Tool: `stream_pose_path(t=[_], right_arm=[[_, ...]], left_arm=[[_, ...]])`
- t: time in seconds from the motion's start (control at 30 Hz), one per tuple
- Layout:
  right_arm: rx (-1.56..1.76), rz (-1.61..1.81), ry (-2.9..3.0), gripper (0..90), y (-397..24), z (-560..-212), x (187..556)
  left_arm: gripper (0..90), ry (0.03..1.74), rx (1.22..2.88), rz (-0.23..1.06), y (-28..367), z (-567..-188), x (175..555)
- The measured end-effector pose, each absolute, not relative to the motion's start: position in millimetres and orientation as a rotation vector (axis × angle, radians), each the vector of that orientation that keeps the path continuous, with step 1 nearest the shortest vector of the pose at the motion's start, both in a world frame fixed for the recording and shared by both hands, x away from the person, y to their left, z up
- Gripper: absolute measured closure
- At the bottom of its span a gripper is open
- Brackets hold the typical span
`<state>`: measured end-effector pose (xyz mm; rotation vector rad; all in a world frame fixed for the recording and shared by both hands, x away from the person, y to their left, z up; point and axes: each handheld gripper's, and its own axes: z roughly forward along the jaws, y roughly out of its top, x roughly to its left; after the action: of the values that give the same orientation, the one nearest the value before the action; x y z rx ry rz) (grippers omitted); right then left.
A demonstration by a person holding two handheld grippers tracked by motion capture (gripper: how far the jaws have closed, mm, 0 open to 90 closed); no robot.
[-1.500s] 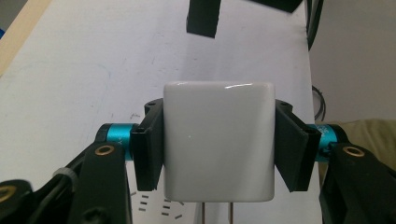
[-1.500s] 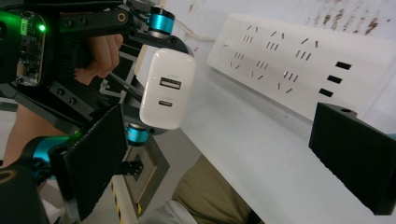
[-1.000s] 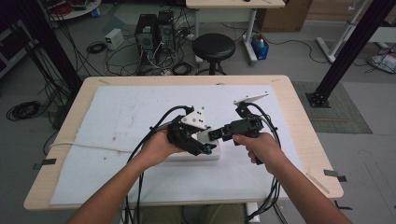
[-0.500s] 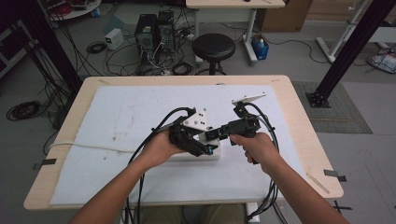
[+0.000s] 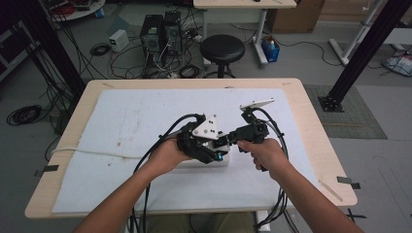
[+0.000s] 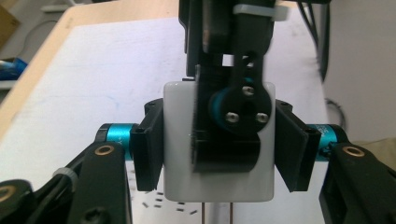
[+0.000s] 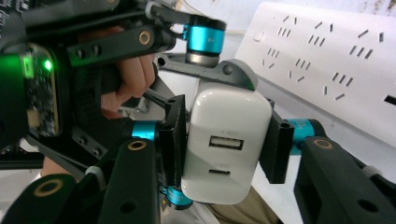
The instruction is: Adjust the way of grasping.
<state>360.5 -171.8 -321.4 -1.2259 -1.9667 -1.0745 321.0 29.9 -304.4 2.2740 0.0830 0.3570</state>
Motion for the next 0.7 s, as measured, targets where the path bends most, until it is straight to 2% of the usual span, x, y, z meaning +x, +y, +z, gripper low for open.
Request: stream_pose_path(t=[0.13,0.17,0.2,0.23,0.3,0.37,0.7], right_arm=[[-1.236,-1.106,-1.945,61.9,-173,-325,362],[-1.229,-1.114,-1.972,62.0,-173,-325,361],[-1.250,-1.097,-2.022,62.1,-173,-325,360],[-1.254,-1.101,-2.061,62.1,-174,-326,360],[-1.255,-1.124,-2.081,62.1,-179,-329,360],[-1.265,-1.143,-2.144,62.1,-186,-329,359],[-1.239,-1.015,-2.613,62.0,-215,-320,357]], left_arm=[[41.7,0.077,2.288,0.424,27,-305,317],[38.9,0.102,2.276,0.421,27,-305,318],[29.2,0.132,2.286,0.417,27,-303,319],[24.7,0.143,2.287,0.409,29,-303,320],[24.3,0.161,2.308,0.399,33,-304,321],[19.6,0.199,2.320,0.377,39,-304,324],[19.4,0.408,2.482,0.246,91,-306,345]])
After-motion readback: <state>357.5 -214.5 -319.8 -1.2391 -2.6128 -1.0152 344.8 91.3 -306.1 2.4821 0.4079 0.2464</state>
